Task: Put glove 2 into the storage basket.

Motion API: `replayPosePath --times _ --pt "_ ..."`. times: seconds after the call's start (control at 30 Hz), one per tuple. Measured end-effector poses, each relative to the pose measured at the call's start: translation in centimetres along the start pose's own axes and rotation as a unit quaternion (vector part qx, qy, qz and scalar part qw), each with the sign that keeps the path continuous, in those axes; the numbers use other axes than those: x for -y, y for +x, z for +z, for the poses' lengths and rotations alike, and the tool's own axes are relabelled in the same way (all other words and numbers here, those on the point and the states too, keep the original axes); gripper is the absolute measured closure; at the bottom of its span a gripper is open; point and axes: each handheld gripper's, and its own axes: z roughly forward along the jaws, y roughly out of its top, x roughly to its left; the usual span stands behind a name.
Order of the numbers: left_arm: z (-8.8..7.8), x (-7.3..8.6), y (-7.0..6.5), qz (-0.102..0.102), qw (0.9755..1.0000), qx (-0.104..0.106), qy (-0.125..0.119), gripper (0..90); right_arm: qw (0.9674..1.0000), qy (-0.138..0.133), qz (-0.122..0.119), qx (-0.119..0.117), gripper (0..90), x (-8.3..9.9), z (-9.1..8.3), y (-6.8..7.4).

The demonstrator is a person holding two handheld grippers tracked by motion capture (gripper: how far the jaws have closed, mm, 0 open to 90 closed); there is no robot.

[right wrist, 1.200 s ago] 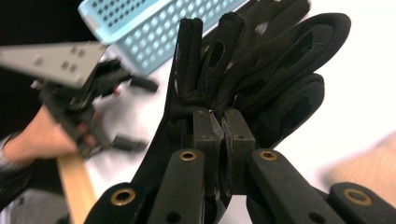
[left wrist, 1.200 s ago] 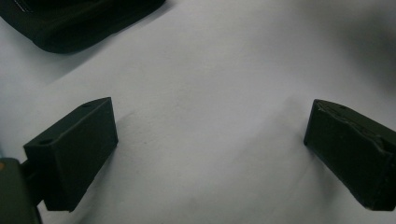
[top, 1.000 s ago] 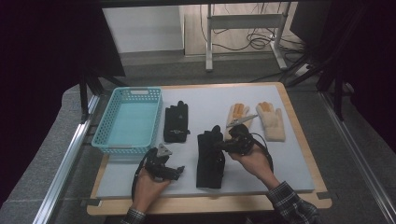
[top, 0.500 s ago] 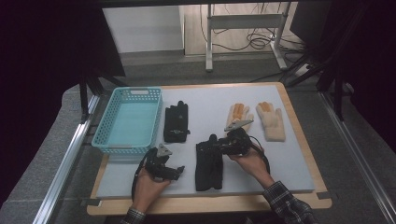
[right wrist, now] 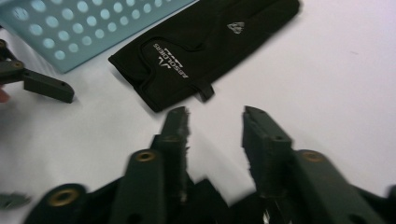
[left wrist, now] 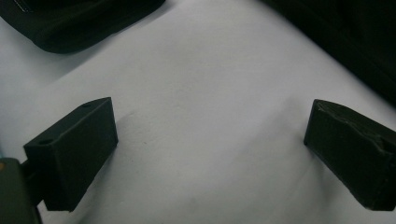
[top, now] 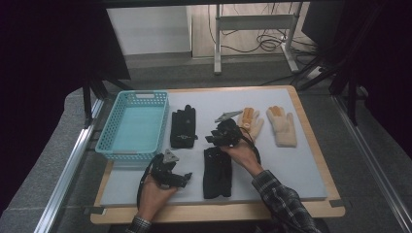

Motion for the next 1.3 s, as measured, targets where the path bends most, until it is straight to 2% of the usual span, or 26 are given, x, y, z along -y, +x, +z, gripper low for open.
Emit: replayPosePath --times 0.1,0.17,0.3,0.47,0.5,0.53,0.57,0.63,0.73,0.77,0.87,0.93,1.07,1.13,1.2,1.23,1.3 --pt "0.0 0.0 0.0 -0.001 1.0000 0.001 0.000 2.8 0.9998 0.010 -0.017 0.009 67.4 -0.9 1.8 0.2" --pt "0.0 0.0 0.0 0.000 1.0000 0.000 0.000 2.8 0.9998 0.014 -0.012 -0.001 67.3 -1.4 2.9 0.1" --pt "0.0 0.0 0.0 0.002 1.0000 0.000 0.002 2.8 0.9996 0.016 -0.020 -0.014 64.4 -2.1 5.0 0.0" --pt "0.0 0.0 0.0 0.001 1.0000 0.001 0.001 2.8 0.9990 0.033 -0.024 -0.019 64.0 -2.2 7.2 -0.1" --pt "0.0 0.0 0.0 0.001 1.0000 0.001 0.001 2.8 0.9990 0.033 -0.024 -0.019 64.0 -2.2 7.2 -0.1" --pt "0.0 0.0 0.0 0.001 1.0000 0.001 0.001 2.8 0.9984 0.043 -0.034 -0.013 66.4 -2.2 7.9 -0.1" --pt "0.0 0.0 0.0 0.001 1.0000 0.001 0.001 2.8 0.9983 0.042 -0.033 -0.022 70.2 -2.2 8.0 -0.1" --pt "0.0 0.0 0.0 0.001 1.0000 0.001 0.001 2.8 0.9978 0.046 -0.032 -0.035 77.2 -2.3 8.0 -0.1" --pt "0.0 0.0 0.0 0.001 1.0000 0.001 0.001 2.8 0.9977 0.052 -0.032 -0.030 80.1 -2.4 7.9 0.1" --pt "0.0 0.0 0.0 0.001 1.0000 0.001 0.001 2.8 0.9974 0.054 -0.033 -0.035 84.4 -2.4 7.8 0.1" --pt "0.0 0.0 0.0 0.001 1.0000 0.001 0.001 2.8 0.9974 0.054 -0.035 -0.031 84.7 -2.4 7.4 0.3" --pt "0.0 0.0 0.0 0.002 1.0000 0.001 0.002 2.8 0.9974 0.054 -0.037 -0.030 84.8 -2.2 6.3 0.6" --pt "0.0 0.0 0.0 0.003 1.0000 0.001 0.002 2.8 0.9965 0.050 -0.037 -0.055 84.6 -1.2 4.0 1.2" --pt "0.0 0.0 0.0 0.002 1.0000 0.001 0.002 2.8 0.9938 0.065 -0.034 -0.083 82.5 -0.8 3.2 1.6" --pt "0.0 0.0 0.0 0.003 1.0000 0.001 0.002 2.8 0.9944 0.063 -0.040 -0.076 73.1 -0.8 2.8 1.8" --pt "0.0 0.0 0.0 0.003 1.0000 0.001 0.002 2.8 0.9944 0.063 -0.040 -0.076 73.1 -0.8 2.8 1.8" --pt "0.0 0.0 0.0 0.002 1.0000 0.001 0.002 2.8 0.9964 0.049 -0.033 -0.061 61.4 -1.2 3.0 1.5"
